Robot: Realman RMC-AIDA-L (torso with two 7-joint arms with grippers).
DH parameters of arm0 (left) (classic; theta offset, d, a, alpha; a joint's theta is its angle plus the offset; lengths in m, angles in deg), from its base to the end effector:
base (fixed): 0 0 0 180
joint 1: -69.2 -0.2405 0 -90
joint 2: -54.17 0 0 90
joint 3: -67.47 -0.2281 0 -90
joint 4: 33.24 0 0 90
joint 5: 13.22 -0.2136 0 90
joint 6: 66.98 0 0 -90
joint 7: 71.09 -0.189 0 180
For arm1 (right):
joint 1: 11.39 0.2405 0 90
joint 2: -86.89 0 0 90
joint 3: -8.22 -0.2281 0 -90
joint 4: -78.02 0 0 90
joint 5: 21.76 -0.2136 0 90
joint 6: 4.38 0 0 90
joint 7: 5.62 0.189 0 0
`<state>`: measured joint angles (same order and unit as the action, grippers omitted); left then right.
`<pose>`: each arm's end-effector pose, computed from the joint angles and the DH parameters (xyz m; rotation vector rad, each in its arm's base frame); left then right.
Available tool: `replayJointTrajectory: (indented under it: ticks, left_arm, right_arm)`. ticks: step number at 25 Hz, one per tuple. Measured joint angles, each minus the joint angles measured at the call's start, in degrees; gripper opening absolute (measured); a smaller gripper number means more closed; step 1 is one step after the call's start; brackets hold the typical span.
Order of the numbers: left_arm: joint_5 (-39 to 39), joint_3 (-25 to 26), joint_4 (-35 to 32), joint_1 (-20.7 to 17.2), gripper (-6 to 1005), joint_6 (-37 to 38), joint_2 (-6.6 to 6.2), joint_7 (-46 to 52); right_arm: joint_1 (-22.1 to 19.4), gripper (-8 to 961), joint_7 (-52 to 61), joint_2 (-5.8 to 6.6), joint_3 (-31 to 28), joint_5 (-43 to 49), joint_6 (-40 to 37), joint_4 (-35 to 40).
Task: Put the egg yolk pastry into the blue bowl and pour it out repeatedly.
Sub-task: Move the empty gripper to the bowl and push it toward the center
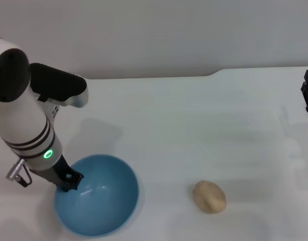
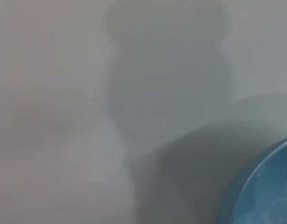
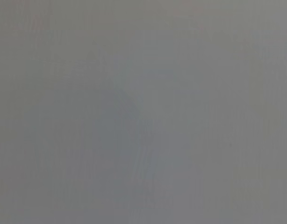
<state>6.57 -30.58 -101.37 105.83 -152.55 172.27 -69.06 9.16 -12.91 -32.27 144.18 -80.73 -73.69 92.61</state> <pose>-0.2258 0.3365 -0.0582 -2.1193 -1.2882 0.8020 0.3086 0.3499 0.0006 -1.5106 0.4192 0.5640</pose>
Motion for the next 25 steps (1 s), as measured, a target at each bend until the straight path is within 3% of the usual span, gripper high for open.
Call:
replayJointTrajectory:
  ticks: [4, 10, 15, 21, 25]
  left_arm:
    - [0.1, -0.1, 0.0, 0.9, 16, -0.3, 0.05, -0.2]
    - [0.1, 0.9, 0.0, 1.7, 2, -1.3, -0.01, -0.6]
    - [0.2, 1.2, 0.0, 3.0, -2, -1.7, -0.11, -0.7]
    - [0.5, 4.7, 0.1, 5.2, -3, -3.3, -0.06, -1.1]
    - [0.8, 7.0, 0.1, 6.3, -3, -4.0, -0.05, -1.7]
  right_arm:
    - [0.1, 534, 0.3, -0.02, 0.1, 0.0, 0.0, 0.6]
    - [0.5, 534, 0.4, 0.14, 0.1, 0.0, 2.2, 3.9]
    - [1.8, 534, 0.5, 0.95, -0.6, 2.5, 7.8, 8.4]
    - [5.8, 534, 2.5, 4.28, -6.7, 8.1, 30.0, 17.8]
    - [5.5, 534, 2.6, 5.21, -16.8, 19.5, 49.0, 29.0]
